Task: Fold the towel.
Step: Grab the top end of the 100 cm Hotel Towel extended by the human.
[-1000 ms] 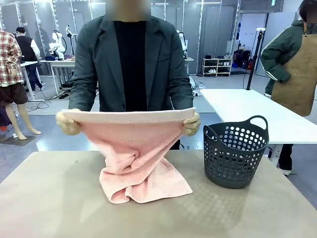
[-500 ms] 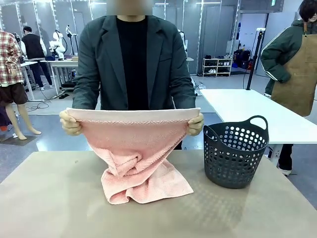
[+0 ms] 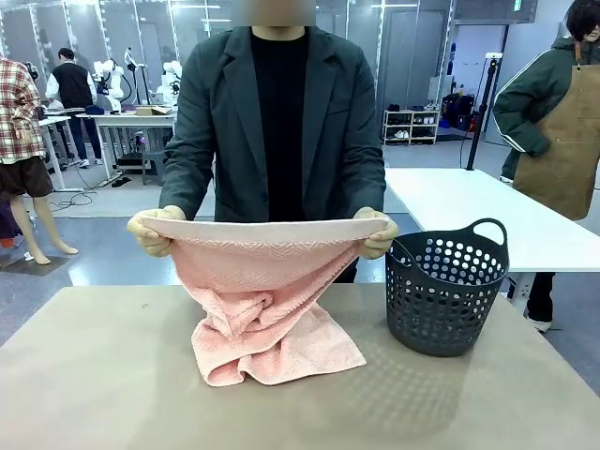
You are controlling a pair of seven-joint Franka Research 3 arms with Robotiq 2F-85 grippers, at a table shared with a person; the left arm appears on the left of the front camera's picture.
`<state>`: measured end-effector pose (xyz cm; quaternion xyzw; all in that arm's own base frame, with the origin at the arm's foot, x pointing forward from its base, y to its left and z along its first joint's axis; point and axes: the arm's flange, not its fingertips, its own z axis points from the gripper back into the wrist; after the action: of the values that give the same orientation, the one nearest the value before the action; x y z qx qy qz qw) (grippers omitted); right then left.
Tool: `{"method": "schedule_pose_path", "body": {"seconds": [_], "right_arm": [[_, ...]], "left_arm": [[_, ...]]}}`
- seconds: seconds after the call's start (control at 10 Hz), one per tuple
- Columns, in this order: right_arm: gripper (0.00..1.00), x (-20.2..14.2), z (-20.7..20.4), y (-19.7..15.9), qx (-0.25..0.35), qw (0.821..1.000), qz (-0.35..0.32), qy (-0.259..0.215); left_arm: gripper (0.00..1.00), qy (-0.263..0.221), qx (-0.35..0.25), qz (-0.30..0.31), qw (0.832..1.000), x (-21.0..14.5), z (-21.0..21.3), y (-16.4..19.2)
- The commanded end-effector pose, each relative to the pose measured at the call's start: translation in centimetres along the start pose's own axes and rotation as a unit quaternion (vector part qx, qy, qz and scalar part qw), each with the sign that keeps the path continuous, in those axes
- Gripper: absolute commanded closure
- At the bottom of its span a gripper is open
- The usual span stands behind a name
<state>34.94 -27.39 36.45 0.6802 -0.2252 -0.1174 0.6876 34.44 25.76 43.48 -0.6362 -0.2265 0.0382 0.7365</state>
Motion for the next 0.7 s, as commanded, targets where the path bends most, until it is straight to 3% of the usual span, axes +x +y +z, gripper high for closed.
{"method": "schedule_pose_path", "body": {"seconds": [0.0, 0.3, 0.6], "right_arm": [[0.0, 0.0, 0.0, 0.0, 0.0, 1.0, 0.0, 0.0], [0.0, -0.7, -2.3, 5.8, -0.032, 0.984, 0.167, 0.053], [0.0, -2.0, -5.6, 13.0, -0.073, 0.948, 0.295, 0.094]], "left_arm": [[0.0, 0.0, 0.0, 0.0, 1.0, 0.0, 0.0, 0.0], [0.0, 0.048, 0.068, -0.128, 0.988, 0.5, -2.6, -5.0], [0.0, 0.117, 0.127, -0.249, 0.953, 0.0, -6.6, -11.7]]}}
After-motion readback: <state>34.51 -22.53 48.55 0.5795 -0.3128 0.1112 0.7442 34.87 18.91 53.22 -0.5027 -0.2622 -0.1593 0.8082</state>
